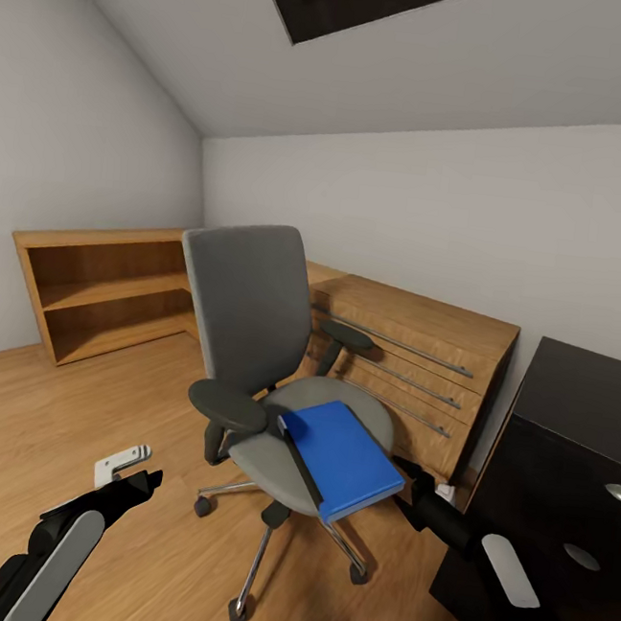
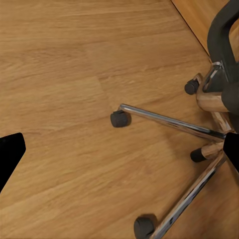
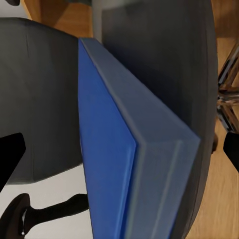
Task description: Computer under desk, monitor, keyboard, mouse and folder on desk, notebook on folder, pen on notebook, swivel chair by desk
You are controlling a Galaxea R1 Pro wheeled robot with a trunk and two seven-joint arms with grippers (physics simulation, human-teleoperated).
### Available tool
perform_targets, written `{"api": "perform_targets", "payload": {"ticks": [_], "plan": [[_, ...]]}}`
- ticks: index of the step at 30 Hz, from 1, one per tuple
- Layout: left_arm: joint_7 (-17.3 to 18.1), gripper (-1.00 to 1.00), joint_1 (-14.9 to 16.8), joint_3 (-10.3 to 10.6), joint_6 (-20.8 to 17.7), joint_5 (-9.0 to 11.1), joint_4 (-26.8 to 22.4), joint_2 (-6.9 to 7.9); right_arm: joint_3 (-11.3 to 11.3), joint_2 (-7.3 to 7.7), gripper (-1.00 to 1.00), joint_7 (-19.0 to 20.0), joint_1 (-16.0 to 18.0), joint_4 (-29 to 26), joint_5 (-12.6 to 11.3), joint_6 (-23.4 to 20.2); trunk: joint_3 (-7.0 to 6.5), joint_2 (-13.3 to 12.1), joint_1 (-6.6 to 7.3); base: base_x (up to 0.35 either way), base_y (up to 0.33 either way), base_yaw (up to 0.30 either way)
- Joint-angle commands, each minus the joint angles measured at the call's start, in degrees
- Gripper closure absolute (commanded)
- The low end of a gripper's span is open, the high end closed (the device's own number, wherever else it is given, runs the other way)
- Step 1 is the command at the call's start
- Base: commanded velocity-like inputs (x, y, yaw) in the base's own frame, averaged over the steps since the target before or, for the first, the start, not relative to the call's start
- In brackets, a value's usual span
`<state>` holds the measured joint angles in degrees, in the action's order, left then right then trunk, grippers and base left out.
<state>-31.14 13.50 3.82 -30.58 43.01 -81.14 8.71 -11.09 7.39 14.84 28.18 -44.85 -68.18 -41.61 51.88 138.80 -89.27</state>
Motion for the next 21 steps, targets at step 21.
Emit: {"api": "perform_targets", "payload": {"ticks": [21], "plan": [[-0.59,-1.0,0.04,0.13,-0.1,0.59,-0.07,0.08,-0.23,-0.87,-1.0,0.14,0.03,0.07,2.57,0.18,0.06,0.03,0.01,0.0,0.0,0.0]]}}
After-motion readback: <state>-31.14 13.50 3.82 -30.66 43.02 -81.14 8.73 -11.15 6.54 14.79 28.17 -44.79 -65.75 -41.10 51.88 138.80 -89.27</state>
